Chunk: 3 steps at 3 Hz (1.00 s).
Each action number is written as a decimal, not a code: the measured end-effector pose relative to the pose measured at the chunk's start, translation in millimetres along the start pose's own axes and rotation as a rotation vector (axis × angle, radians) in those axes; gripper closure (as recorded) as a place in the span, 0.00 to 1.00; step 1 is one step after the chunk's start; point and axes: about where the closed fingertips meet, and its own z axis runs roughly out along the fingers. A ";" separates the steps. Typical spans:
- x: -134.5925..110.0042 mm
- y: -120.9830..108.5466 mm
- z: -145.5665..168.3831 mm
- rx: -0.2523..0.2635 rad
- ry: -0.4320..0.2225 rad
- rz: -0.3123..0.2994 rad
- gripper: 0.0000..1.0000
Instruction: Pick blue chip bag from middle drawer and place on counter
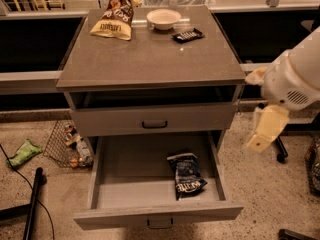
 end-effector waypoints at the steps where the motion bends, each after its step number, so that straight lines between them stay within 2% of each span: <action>1: -2.7 8.4 60.6 -0.059 -0.099 -0.005 0.00; 2: -8.5 14.4 123.1 -0.122 -0.167 -0.013 0.00; 3: -8.5 14.4 123.2 -0.122 -0.167 -0.013 0.00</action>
Offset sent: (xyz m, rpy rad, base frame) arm 0.0259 0.0815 -0.1703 0.2677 0.1000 0.1281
